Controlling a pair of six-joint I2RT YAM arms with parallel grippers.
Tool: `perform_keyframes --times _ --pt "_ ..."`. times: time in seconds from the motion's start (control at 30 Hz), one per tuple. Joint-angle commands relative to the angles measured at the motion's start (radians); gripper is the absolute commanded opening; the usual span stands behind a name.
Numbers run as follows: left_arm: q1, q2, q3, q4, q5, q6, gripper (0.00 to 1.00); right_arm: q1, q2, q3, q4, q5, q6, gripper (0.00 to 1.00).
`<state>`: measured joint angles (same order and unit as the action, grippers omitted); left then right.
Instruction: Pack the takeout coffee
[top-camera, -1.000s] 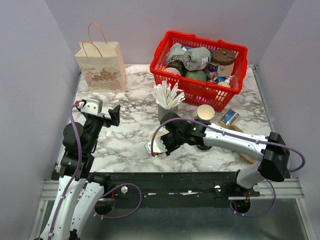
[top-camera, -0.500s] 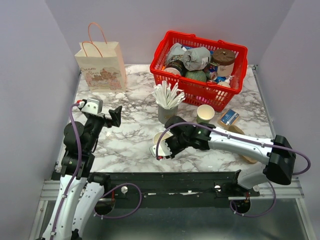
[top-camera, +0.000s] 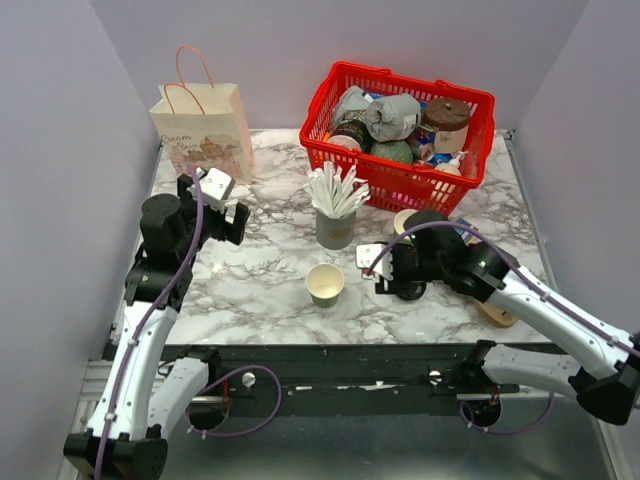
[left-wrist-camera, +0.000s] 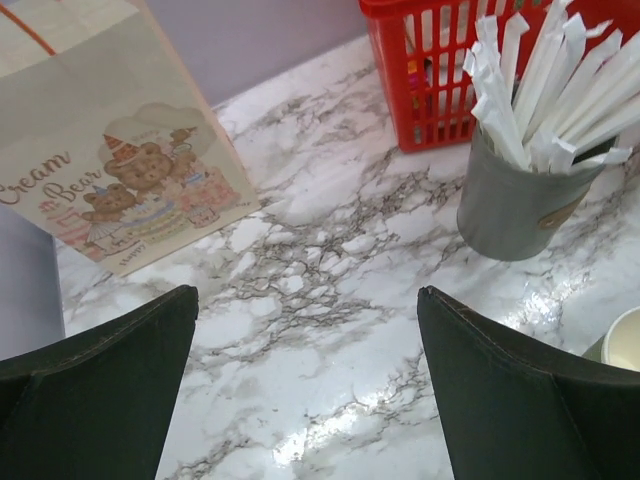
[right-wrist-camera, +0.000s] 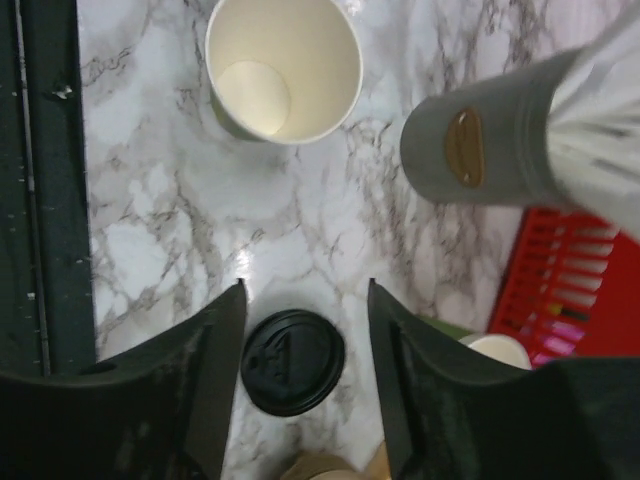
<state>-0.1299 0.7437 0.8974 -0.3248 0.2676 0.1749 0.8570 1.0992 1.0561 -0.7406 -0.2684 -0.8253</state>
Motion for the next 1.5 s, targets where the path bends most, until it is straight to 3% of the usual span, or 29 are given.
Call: perform_keyframes --times 0.0,0.17,0.53,1.47 --pt "0.007 0.086 0.069 -0.077 0.099 0.046 0.99 -0.105 -0.074 -0.097 -0.106 -0.031 0.198 0.66" --pt "0.007 0.128 0.066 -0.053 0.188 -0.049 0.99 -0.223 -0.026 -0.188 -0.21 -0.08 0.203 0.66" --pt "0.009 0.063 -0.026 0.01 0.157 -0.147 0.99 -0.276 0.237 -0.136 -0.163 -0.02 0.13 0.57" --pt "0.049 0.019 -0.092 0.036 0.157 -0.158 0.99 -0.28 0.355 -0.12 -0.099 0.084 0.068 0.47"
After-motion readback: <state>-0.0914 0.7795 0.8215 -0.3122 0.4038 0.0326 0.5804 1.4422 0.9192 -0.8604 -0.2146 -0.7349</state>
